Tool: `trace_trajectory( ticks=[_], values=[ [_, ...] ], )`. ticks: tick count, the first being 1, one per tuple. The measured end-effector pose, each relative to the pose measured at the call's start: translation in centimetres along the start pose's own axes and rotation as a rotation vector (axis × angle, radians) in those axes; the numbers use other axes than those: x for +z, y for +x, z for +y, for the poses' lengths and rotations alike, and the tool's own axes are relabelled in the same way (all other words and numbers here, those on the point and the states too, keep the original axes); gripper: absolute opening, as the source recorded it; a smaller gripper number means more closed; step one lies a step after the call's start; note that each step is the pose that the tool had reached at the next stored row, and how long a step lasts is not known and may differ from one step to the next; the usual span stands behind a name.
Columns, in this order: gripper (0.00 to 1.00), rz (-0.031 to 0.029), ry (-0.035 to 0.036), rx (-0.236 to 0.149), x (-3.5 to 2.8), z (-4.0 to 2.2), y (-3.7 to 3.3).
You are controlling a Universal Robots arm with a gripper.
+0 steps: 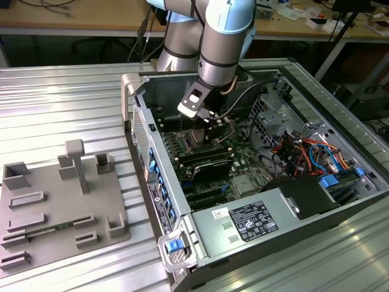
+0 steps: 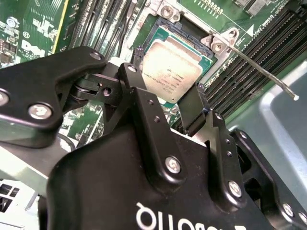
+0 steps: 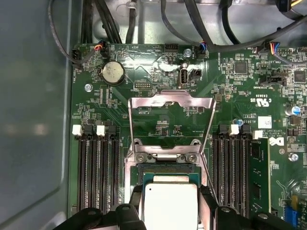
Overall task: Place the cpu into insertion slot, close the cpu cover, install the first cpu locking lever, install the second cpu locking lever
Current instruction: 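Place the cpu into insertion slot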
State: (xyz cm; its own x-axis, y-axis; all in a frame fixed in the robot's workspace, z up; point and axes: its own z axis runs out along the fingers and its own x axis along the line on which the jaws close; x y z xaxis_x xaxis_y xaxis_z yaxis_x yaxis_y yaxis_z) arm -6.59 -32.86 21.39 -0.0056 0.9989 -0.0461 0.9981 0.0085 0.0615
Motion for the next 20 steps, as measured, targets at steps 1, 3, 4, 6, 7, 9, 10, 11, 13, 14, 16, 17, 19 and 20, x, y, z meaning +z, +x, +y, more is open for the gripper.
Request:
trace_trajectory(
  ticks=[1, 3, 4, 6, 7, 9, 10, 11, 13, 14, 16, 17, 19, 20],
  values=[
    [0.55, 0.0001, 0.0004, 0.000, 0.08, -0.01, 0.00],
    [0.55, 0.0004, 0.0006, -0.002, 0.23, -0.01, 0.01],
    [0.55, 0.0005, 0.0006, -0.004, 0.31, -0.02, 0.01],
    [0.55, 0.0009, 0.0006, -0.011, 0.48, -0.03, 0.02],
    [0.55, 0.0009, 0.0006, -0.011, 0.57, -0.03, 0.03],
    [0.55, 0.0009, 0.0009, -0.011, 0.69, -0.04, 0.03],
    [0.55, 0.0010, 0.0010, -0.011, 0.74, -0.04, 0.04],
    [0.55, 0.0010, 0.0011, -0.011, 0.79, -0.05, 0.04],
    [0.55, 0.0009, 0.0013, -0.011, 0.86, -0.05, 0.04],
    [0.55, 0.0008, 0.0015, -0.011, 0.88, -0.06, 0.04],
    [0.55, 0.0010, 0.0014, -0.011, 1.01, -0.06, 0.05],
    [0.55, 0.0011, 0.0017, -0.011, 1.05, -0.06, 0.06],
    [0.55, 0.0013, 0.0021, -0.011, 1.17, -0.07, 0.06],
    [0.55, 0.0013, 0.0023, -0.011, 1.21, -0.07, 0.06]
  ],
)
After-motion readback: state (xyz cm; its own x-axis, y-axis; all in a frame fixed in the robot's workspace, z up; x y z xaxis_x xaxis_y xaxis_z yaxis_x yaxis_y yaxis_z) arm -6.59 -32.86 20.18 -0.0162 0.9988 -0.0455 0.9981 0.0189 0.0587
